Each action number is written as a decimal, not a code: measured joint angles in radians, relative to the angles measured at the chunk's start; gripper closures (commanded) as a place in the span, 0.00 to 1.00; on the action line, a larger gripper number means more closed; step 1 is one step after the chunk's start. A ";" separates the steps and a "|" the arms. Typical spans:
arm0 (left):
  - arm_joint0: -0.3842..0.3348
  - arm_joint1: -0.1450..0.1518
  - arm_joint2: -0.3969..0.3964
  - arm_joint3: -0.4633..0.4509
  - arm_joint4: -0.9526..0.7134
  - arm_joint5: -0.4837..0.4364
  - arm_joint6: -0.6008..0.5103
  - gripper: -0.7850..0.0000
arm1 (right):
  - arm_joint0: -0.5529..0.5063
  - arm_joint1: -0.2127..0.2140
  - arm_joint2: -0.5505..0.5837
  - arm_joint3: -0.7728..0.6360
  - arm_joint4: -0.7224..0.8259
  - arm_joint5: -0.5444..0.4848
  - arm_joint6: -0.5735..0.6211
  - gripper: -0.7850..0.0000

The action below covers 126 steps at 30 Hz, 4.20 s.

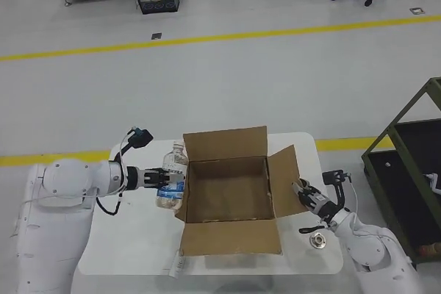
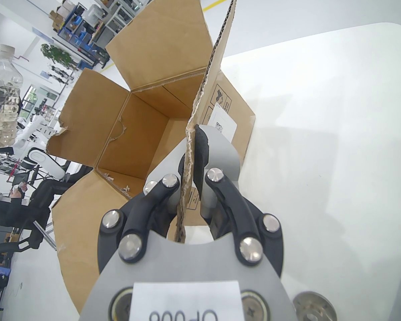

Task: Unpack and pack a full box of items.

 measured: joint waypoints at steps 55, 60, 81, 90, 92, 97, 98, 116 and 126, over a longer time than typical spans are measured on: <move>-0.315 -0.106 0.652 0.434 -0.030 0.216 0.310 1.00 | 0.043 0.004 -0.061 0.015 -0.033 0.036 -0.053 1.00; -0.380 -0.131 0.730 0.527 0.039 0.273 0.342 1.00 | 0.040 0.005 -0.057 0.010 -0.021 0.040 -0.057 1.00; -0.444 -0.186 0.818 0.707 0.047 0.341 0.306 1.00 | 0.043 0.009 -0.056 0.012 0.001 0.034 -0.055 1.00; -0.443 -0.185 0.818 0.707 0.053 0.341 0.308 1.00 | 0.053 0.011 -0.060 0.021 0.007 0.024 -0.051 1.00; -0.434 -0.185 0.819 0.704 0.065 0.338 0.330 1.00 | 0.054 0.011 -0.061 0.023 0.009 0.023 -0.050 1.00; -0.437 -0.191 0.841 0.707 0.121 0.392 0.356 1.00 | 0.056 0.012 -0.063 0.025 0.014 0.019 -0.048 1.00; -0.439 -0.194 0.845 0.709 0.127 0.399 0.356 1.00 | 0.057 0.012 -0.064 0.026 0.015 0.018 -0.048 1.00; -0.496 -0.260 0.925 0.862 0.184 0.446 0.358 0.38 | 0.063 0.014 -0.074 0.027 0.028 0.013 -0.048 1.00; -0.515 -0.286 0.927 0.938 0.181 0.428 0.374 0.00 | 0.071 0.017 -0.068 -0.005 0.037 0.013 -0.039 1.00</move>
